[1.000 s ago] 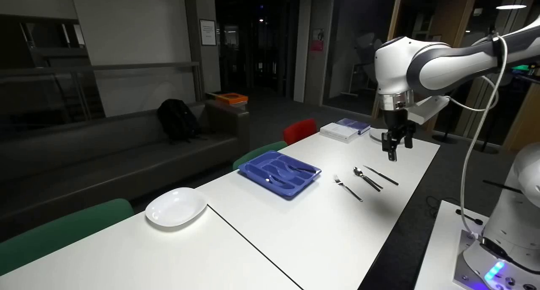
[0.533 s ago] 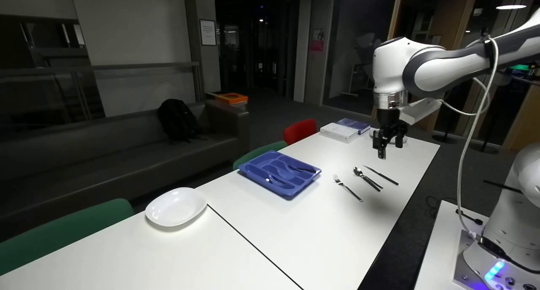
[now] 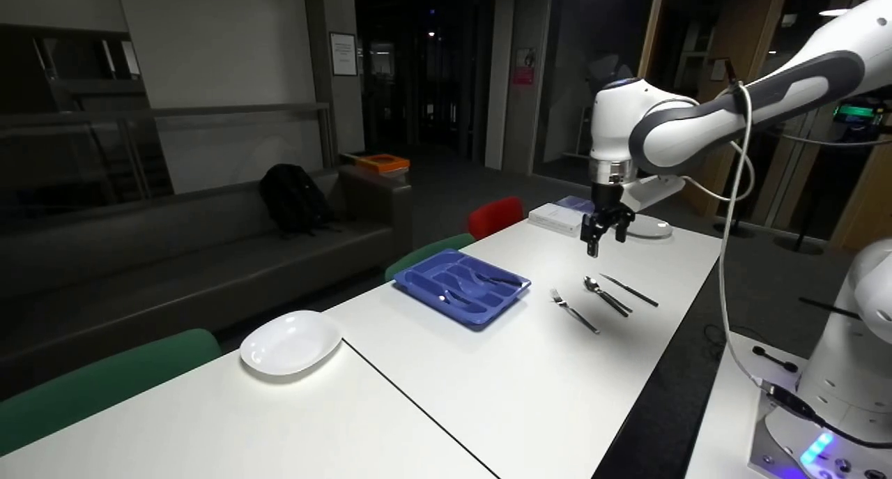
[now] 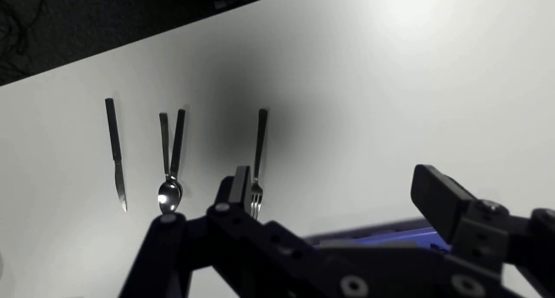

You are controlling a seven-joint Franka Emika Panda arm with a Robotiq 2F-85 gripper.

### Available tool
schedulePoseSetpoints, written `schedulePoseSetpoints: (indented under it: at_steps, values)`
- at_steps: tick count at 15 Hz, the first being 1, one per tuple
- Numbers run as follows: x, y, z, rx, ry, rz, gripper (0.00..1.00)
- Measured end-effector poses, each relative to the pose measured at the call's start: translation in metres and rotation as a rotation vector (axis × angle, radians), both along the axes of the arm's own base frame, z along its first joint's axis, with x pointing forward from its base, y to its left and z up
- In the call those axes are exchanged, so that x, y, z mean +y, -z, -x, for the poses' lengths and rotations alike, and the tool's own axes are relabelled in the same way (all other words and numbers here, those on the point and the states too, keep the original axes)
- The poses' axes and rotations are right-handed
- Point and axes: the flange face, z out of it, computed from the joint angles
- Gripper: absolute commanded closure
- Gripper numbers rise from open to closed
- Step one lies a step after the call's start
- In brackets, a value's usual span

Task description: Remove the fork from the blue rack

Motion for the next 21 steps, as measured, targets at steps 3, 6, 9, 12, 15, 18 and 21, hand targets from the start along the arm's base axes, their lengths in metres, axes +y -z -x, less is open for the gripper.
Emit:
schedulePoseSetpoints:
  at_steps: [3,6,9,12,15,18,21]
  values:
    - [-0.002,-0.004,-0.033,-0.008,-0.028,0.035,0.00]
    - [-0.001,-0.009,-0.068,-0.006,-0.047,0.056,0.00]
    - [-0.006,-0.008,-0.102,0.048,-0.050,0.071,0.00]
    - [-0.014,-0.002,-0.131,0.106,-0.141,0.049,0.00]
    - [-0.017,-0.002,-0.148,0.130,-0.272,0.009,0.00]
    - [-0.022,-0.007,-0.153,0.130,-0.340,-0.022,0.00]
    - [-0.024,-0.008,-0.154,0.130,-0.348,-0.026,0.00]
